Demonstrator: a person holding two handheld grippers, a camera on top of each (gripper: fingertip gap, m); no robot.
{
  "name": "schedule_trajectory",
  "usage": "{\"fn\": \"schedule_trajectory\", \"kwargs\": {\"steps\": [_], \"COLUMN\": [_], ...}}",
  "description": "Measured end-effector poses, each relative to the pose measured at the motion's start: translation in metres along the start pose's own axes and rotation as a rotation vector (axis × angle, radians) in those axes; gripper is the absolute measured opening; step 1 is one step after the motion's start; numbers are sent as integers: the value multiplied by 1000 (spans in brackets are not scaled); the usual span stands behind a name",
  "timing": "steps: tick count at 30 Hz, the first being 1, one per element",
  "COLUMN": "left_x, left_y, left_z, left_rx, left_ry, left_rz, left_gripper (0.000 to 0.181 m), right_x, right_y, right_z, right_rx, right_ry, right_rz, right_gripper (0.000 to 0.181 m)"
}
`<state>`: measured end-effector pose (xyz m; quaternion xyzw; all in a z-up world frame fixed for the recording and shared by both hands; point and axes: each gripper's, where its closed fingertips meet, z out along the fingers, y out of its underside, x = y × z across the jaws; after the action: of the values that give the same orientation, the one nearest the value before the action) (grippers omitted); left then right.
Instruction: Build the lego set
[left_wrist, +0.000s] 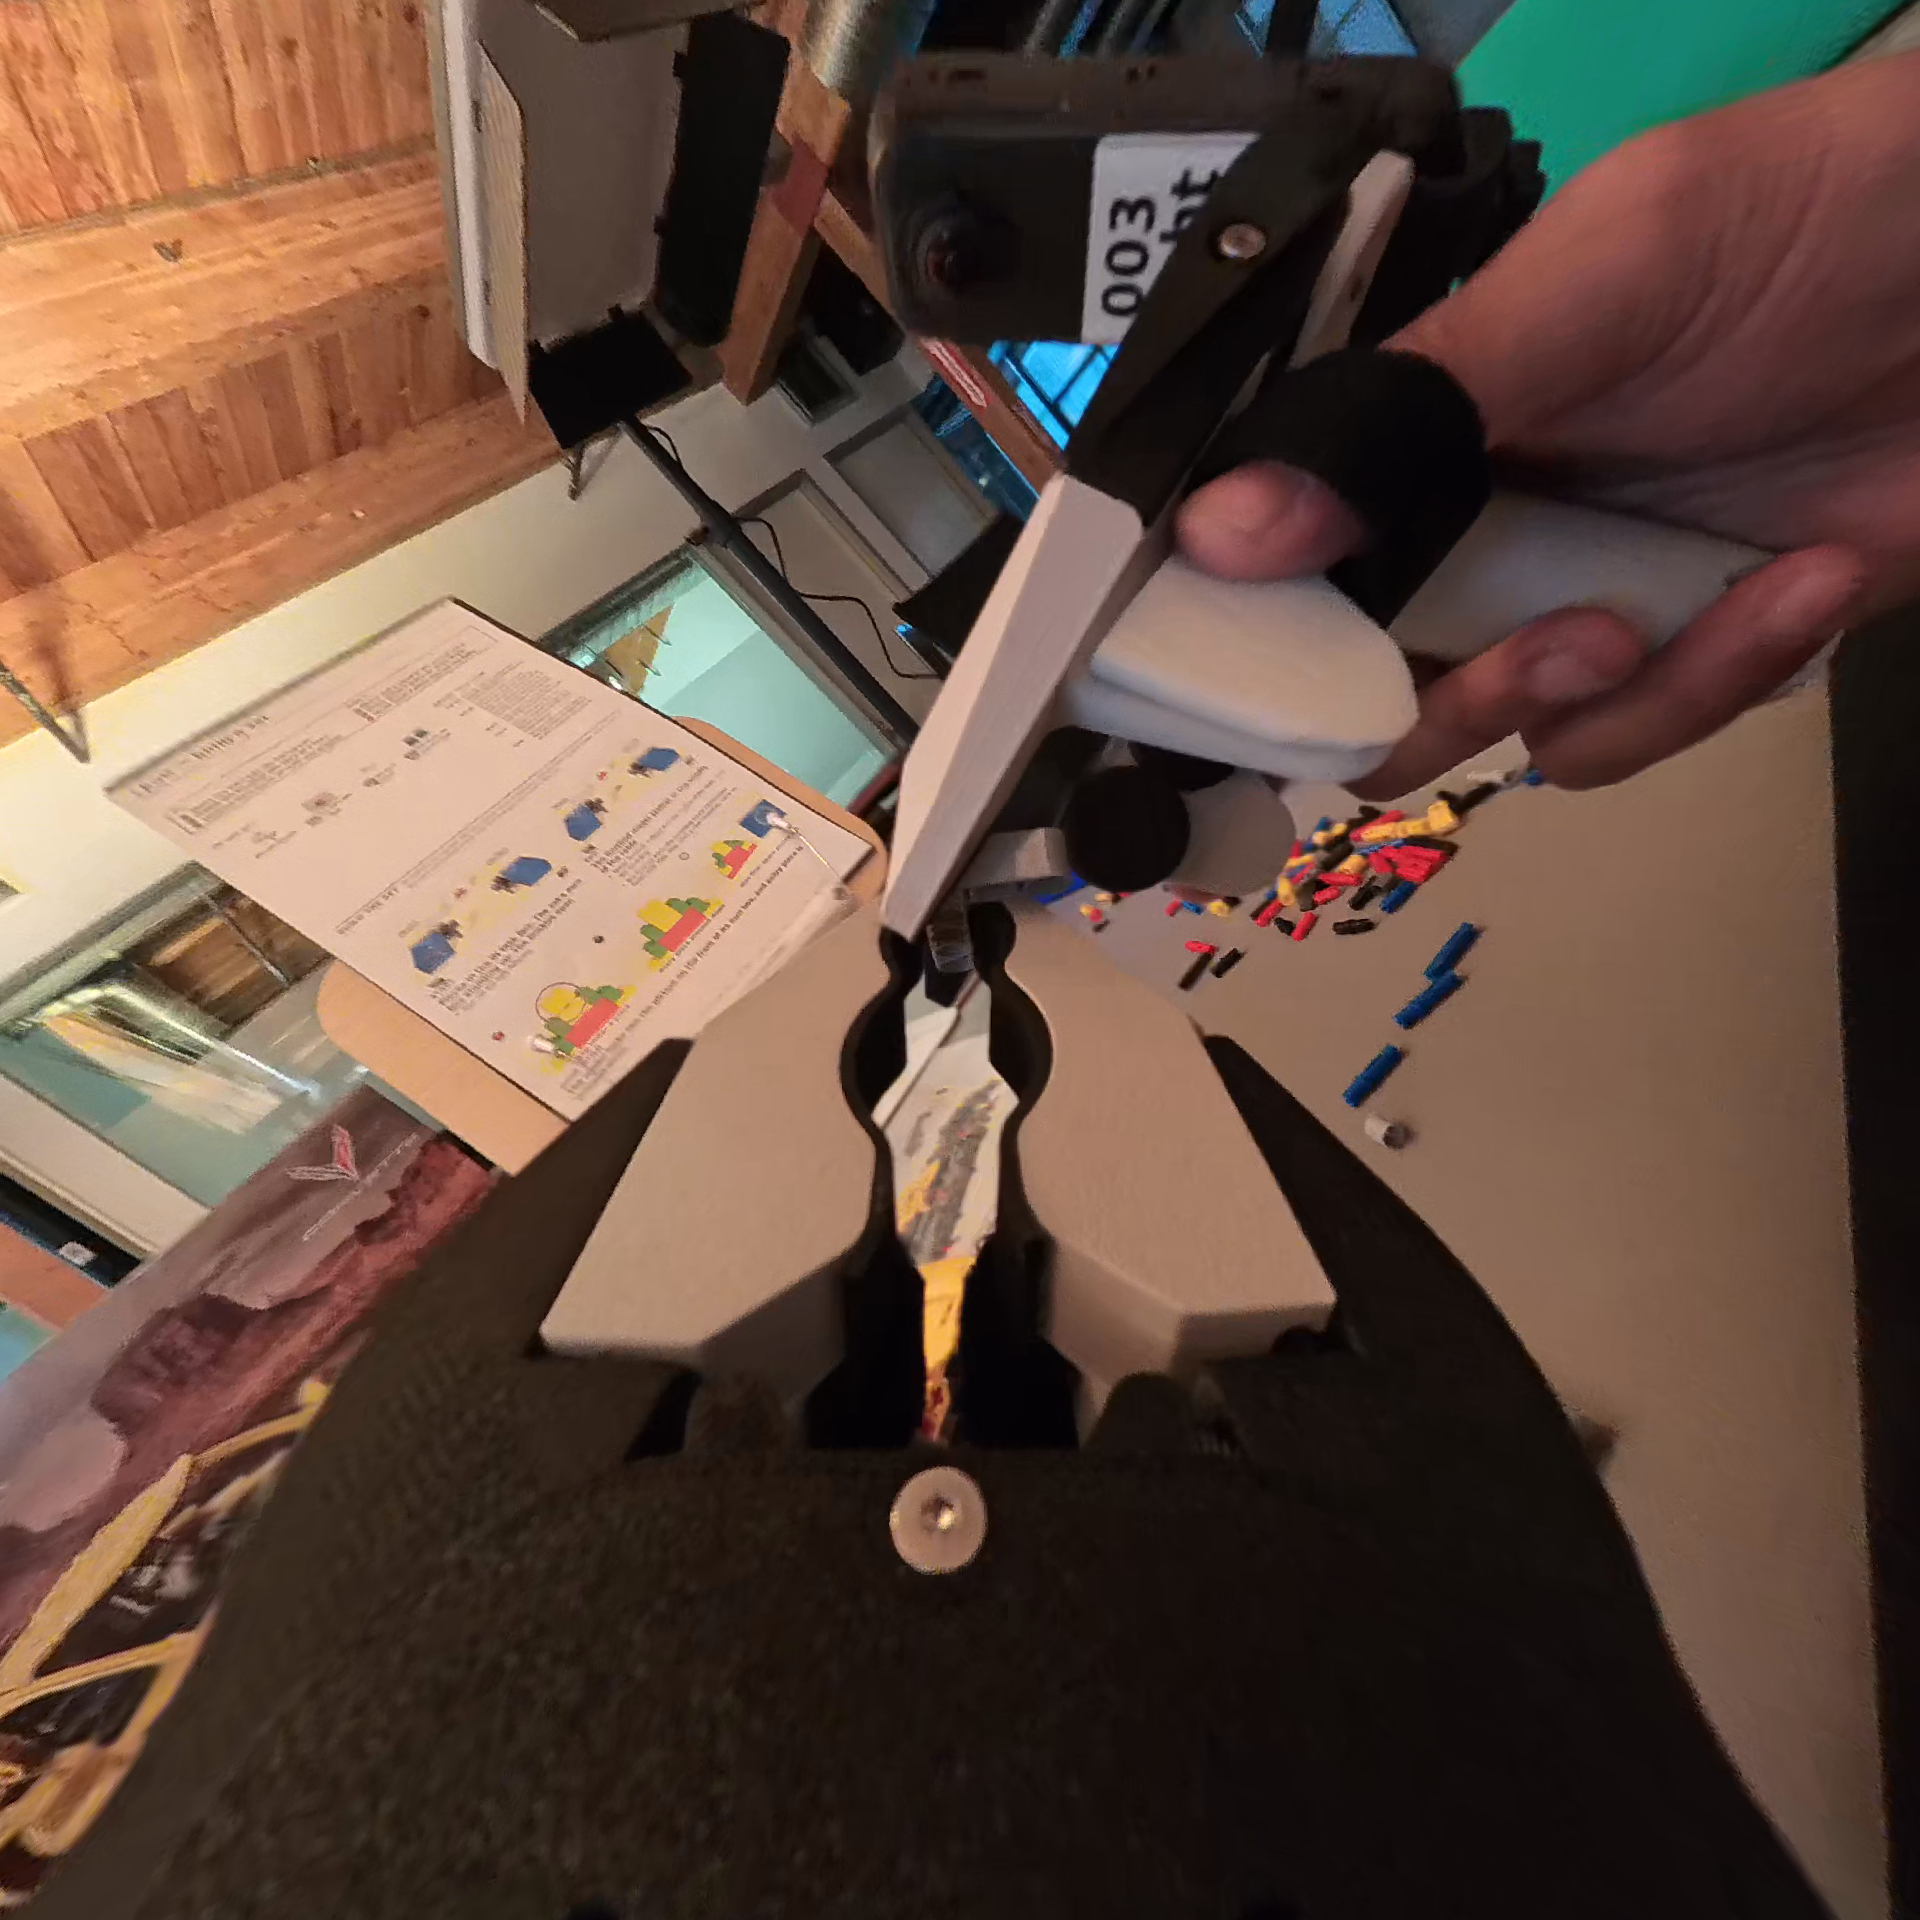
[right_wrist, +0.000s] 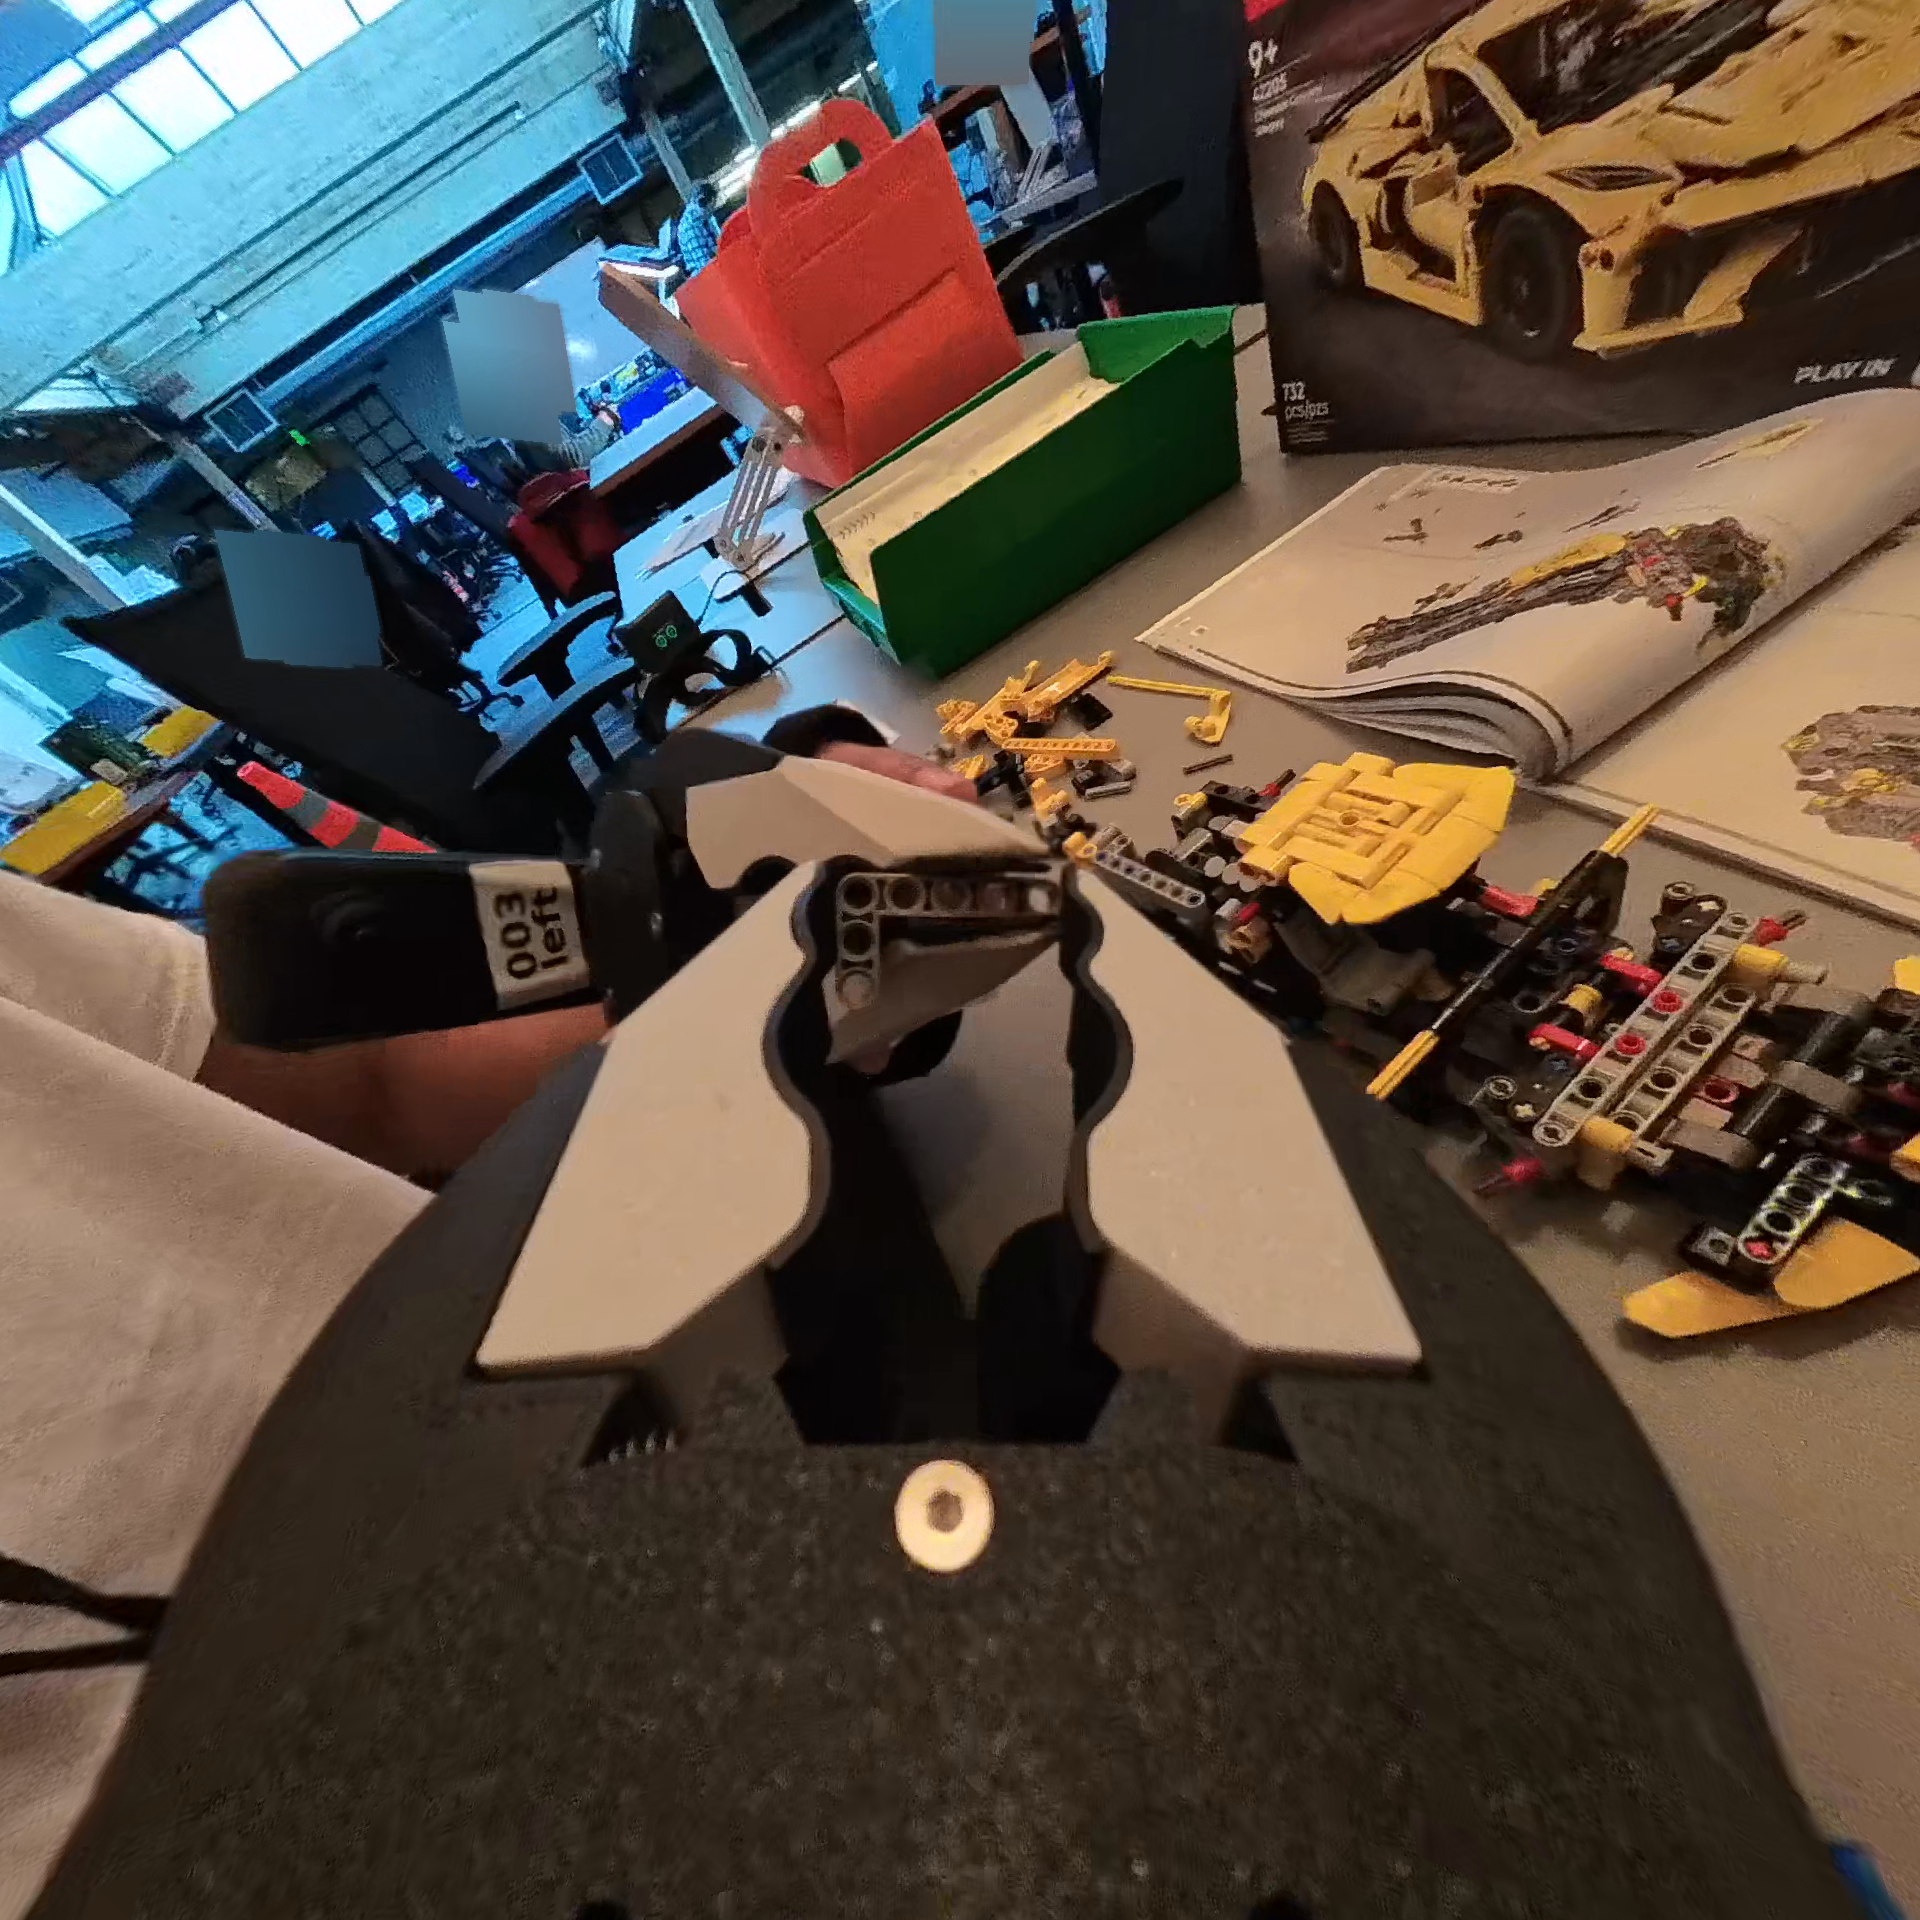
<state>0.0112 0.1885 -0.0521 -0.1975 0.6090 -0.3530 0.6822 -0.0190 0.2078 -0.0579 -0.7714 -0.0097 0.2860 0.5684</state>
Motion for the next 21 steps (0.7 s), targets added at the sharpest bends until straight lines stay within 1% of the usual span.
{"fn": "schedule_trajectory", "kwargs": {"steps": [3,5,8,11,13,16,21], "left_x": [-5,-6,-7,-6,-5,-5,-10], "left_y": [1,3,2,-5,-6,-6,-9], "left_z": [1,1,0,-2,-2,-3,-5], "left_rx": [5,-5,-3,33,37,36,69], "left_ry": [-3,-25,-36,-27,-28,-4,33], "left_rz": [-48,-36,-13,-31,-19,-23,-152], "left_gripper": [8,8,8,8,7,7,7], "right_x": [1,3,7,1,0,0,-3], "right_y": [-5,-6,-10,-11,-10,-9,-14], "right_z": [3,4,-1,-4,-4,-4,-3], "right_rx": [39,39,54,48,50,47,70], "right_ry": [27,70,94,10,-12,-13,2], "right_rz": [7,-17,-32,34,45,43,24], "right_gripper": [42,42,42,42,42,42,43]}}
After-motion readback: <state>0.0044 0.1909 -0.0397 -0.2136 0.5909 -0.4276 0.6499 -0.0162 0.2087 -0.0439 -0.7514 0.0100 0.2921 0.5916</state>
